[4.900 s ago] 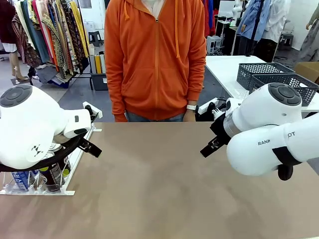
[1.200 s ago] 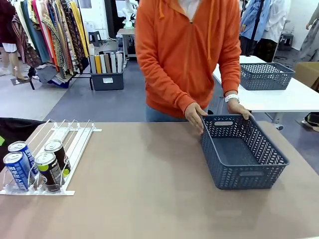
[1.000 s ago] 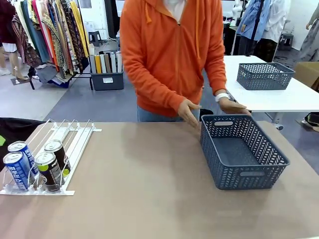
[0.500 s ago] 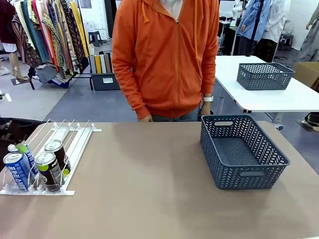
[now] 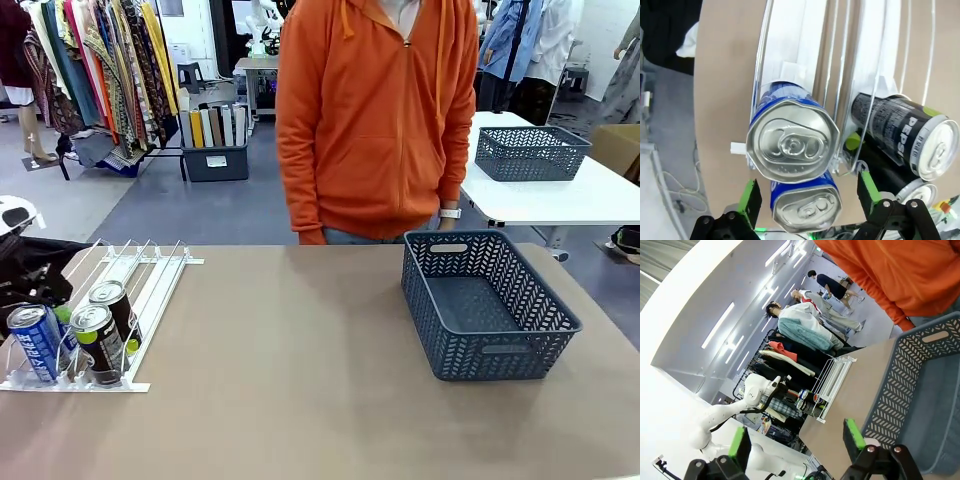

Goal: Retrieve and store the cans from the dispenser.
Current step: Pick up one can from the Automatic Can Dispenser and place it in the middle of the table.

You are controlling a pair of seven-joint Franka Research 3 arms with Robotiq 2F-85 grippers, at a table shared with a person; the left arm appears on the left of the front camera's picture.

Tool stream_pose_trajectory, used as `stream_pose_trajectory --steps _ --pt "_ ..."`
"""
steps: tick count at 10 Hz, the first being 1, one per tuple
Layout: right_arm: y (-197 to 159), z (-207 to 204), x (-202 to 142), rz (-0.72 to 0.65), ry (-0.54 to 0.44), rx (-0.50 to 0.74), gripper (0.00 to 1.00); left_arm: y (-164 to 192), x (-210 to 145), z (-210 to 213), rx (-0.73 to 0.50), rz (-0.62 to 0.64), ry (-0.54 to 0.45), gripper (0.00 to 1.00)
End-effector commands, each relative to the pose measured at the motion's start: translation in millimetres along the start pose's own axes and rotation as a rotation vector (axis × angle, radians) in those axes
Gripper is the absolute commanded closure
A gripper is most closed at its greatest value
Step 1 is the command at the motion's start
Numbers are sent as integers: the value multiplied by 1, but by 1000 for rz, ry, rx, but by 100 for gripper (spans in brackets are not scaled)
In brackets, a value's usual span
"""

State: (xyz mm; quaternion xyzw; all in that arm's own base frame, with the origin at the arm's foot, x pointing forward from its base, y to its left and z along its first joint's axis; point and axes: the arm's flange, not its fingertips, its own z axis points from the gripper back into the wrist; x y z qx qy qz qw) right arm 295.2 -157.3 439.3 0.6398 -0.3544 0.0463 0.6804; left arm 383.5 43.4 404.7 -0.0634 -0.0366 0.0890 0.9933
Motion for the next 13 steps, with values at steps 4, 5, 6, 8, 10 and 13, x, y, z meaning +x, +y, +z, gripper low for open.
stream_pose_trajectory --steps 4,5,6,8,10,13 --pt "4 -1 6 -9 -14 11 0 -3 2 -3 47 -6 -37 0" --pt "4 -1 6 -9 -14 11 0 -4 2 -3 45 -9 -37 0" --pt "4 -1 6 -9 -14 11 0 -6 2 -3 72 -14 -53 33" --pt "4 -1 6 -9 -14 11 0 -8 3 -2 74 -29 -49 100" --pt "4 -1 6 -9 -14 11 0 -7 3 -2 70 -26 -50 100" --pt "4 -1 6 -9 -14 11 0 -9 0 0 64 -35 -55 100"
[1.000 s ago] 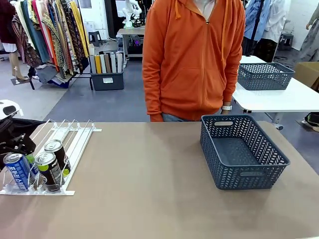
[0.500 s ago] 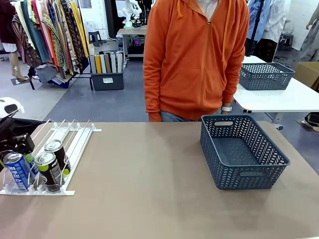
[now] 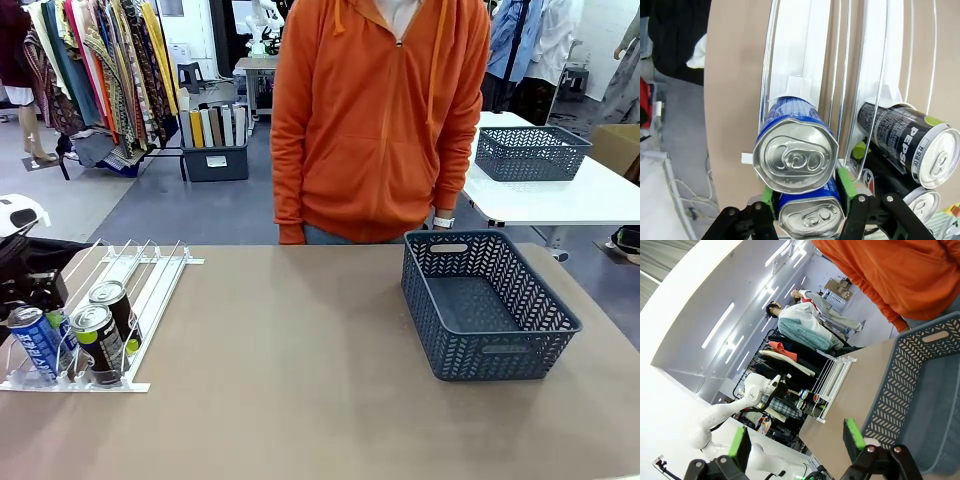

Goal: Retrieve and store the cans from the dispenser.
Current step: Pick up one can from the Automatic Can Dispenser and place it in the middle of the table.

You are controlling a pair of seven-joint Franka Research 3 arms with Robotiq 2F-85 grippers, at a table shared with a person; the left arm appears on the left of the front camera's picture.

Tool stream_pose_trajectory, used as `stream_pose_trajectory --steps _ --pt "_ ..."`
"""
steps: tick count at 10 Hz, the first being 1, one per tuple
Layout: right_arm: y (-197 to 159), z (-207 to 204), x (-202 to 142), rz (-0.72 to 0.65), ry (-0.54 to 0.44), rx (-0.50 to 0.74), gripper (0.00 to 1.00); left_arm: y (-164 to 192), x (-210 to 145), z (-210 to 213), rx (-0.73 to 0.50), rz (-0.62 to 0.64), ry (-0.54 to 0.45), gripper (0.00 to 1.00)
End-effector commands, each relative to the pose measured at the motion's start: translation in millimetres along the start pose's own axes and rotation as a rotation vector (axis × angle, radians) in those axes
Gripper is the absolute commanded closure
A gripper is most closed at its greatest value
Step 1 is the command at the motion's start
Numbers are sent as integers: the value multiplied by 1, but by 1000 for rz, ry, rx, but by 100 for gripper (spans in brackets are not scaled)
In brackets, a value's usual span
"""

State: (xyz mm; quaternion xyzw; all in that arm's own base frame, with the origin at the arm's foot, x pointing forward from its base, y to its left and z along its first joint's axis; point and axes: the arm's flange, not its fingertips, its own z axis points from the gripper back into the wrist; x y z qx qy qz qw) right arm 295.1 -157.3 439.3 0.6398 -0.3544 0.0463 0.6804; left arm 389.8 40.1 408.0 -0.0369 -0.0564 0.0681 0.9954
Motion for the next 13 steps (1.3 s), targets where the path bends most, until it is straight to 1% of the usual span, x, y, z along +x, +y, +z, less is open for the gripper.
stream_pose_trajectory --steps 1,2,3,4,5,6,7,8,9,10,13 --pt "4 -1 6 -9 -14 11 0 -6 -6 2 21 6 -20 100" --pt "4 -1 6 -9 -14 11 0 -6 -12 16 24 2 -31 100" --pt "4 -1 6 -9 -14 11 0 -5 -21 43 12 -14 -9 100" --pt "4 -1 6 -9 -14 11 0 -4 -38 79 7 -69 -4 100" --pt "4 -1 6 -9 -14 11 0 -2 -59 117 14 -99 -61 100" --pt "4 -1 6 -9 -14 11 0 1 -83 155 24 -113 -149 100" --pt "4 -1 6 -9 -14 11 0 2 -103 178 35 -130 -225 100" --pt "4 -1 6 -9 -14 11 0 1 -119 192 35 -178 -288 100" --pt "4 -1 6 -9 -14 11 0 1 -128 200 19 -187 -342 100" --pt "4 -1 6 -9 -14 11 0 -5 -111 187 33 -132 -213 100" --pt "4 -1 6 -9 -14 11 0 -5 -111 187 33 -132 -213 100"
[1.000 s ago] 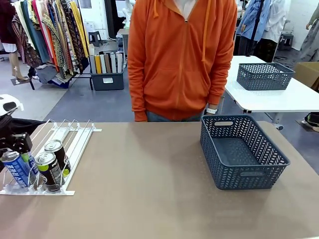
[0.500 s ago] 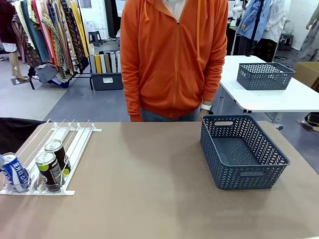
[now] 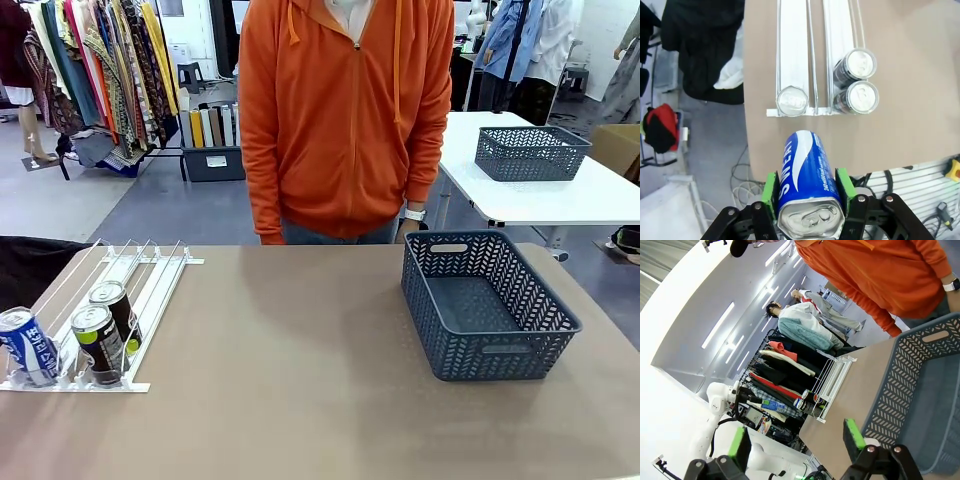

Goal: Retrieve and store the cans from the dispenser.
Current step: Pick up one can from the Automatic Can Dispenser and place it in the middle of the table.

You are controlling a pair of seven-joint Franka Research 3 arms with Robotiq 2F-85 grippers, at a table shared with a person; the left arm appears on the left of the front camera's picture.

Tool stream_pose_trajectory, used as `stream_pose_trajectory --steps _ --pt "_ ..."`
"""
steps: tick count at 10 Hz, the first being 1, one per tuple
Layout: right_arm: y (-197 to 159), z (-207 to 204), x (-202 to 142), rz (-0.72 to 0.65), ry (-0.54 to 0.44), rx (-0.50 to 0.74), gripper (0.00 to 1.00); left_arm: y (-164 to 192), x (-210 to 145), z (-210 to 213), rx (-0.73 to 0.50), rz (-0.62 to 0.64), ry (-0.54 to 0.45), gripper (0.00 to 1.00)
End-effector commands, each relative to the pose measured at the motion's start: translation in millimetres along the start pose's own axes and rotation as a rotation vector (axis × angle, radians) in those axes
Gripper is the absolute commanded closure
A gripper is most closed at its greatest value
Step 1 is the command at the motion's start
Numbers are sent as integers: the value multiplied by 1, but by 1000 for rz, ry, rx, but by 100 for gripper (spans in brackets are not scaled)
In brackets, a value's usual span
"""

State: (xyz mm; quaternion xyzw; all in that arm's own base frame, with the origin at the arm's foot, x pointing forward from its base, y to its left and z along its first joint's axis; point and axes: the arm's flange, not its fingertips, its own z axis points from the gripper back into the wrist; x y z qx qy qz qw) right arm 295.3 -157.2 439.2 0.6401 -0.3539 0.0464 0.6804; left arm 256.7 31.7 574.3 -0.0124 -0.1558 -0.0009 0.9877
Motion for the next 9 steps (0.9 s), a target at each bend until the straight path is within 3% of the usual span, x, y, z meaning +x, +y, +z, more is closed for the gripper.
stream_pose_trajectory --steps 1,3,4,5,7,9 --pt "5 -1 6 -8 -15 10 0 0 5 7 9 14 -14 100" --pt "5 -1 6 -8 -15 10 0 0 3 -3 0 2 10 100" --pt "5 -1 6 -8 -15 10 0 -3 19 -9 -51 29 21 100" --pt "5 -1 6 -8 -15 10 0 -22 37 -4 -108 -24 -55 100" --pt "5 -1 6 -8 -15 10 0 -88 82 18 -143 -131 -172 100" --pt "5 -1 6 -8 -15 10 0 -170 109 10 -85 -303 -114 100"
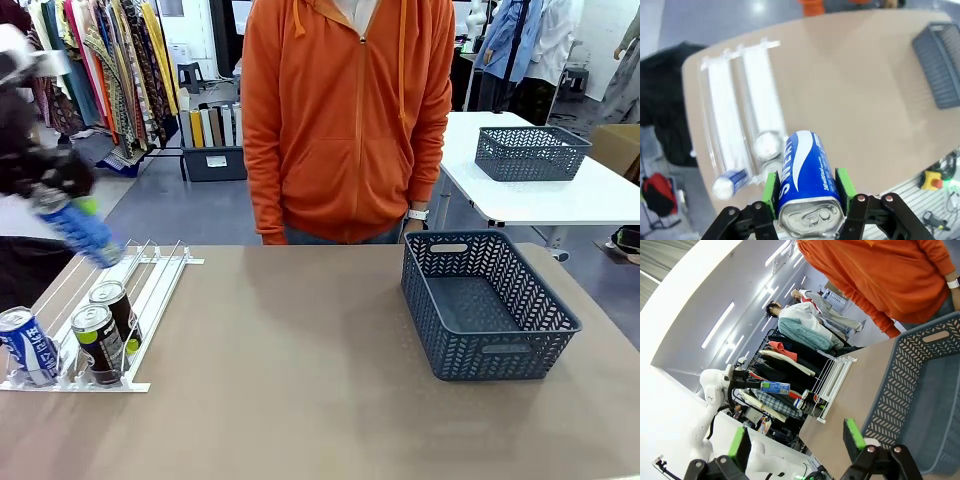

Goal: Retrieve and store the cans from the dispenser.
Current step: Pick up one can from the Automatic Can Dispenser and place it in the middle of the table.

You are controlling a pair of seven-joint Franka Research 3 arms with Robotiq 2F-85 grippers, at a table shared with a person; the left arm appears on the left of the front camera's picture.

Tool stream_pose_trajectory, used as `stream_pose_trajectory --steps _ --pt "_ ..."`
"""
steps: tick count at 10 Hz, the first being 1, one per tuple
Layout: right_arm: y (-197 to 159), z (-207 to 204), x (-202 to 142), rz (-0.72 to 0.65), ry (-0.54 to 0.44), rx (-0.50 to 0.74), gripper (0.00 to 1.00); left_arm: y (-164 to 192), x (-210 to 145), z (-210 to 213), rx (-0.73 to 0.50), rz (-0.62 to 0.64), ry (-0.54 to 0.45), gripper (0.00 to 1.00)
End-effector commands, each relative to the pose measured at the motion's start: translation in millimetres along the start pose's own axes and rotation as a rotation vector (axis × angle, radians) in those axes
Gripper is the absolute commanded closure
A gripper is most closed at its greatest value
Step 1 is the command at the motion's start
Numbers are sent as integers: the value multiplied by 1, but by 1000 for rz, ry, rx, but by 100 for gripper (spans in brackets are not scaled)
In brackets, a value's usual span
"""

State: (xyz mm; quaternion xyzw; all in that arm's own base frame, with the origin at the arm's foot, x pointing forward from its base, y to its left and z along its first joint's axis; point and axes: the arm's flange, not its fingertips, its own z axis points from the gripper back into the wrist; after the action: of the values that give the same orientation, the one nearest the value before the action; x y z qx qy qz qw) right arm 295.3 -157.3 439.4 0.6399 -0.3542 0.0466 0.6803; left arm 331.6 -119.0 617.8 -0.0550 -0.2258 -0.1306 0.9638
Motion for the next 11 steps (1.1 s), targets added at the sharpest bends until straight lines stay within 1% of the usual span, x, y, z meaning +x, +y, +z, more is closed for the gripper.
stream_pose_trajectory --steps 1,3,4,5,6,7,8,9,10,11 --pt "4 -1 6 -9 -15 11 0 -53 42 -35 31 -142 86 100" --pt "4 -1 6 -9 -15 11 0 -122 51 -84 -17 -235 123 100" --pt "4 -1 6 -9 -15 11 0 -156 50 -115 -61 -297 167 100" --pt "4 -1 6 -9 -15 11 0 -181 45 -146 -123 -351 237 100" --pt "4 -1 6 -9 -15 11 0 -211 34 -188 -123 -380 284 100" --pt "4 -1 6 -9 -15 11 0 -232 24 -219 -89 -392 299 100" --pt "4 -1 6 -9 -15 11 0 -240 18 -234 -82 -401 309 100" --pt "4 -1 6 -9 -15 11 0 -245 14 -241 -108 -406 294 100" --pt "4 -1 6 -9 -15 11 0 -247 12 -245 -103 -410 322 100" --pt "4 -1 6 -9 -15 11 0 -246 12 -248 -100 -395 329 100"
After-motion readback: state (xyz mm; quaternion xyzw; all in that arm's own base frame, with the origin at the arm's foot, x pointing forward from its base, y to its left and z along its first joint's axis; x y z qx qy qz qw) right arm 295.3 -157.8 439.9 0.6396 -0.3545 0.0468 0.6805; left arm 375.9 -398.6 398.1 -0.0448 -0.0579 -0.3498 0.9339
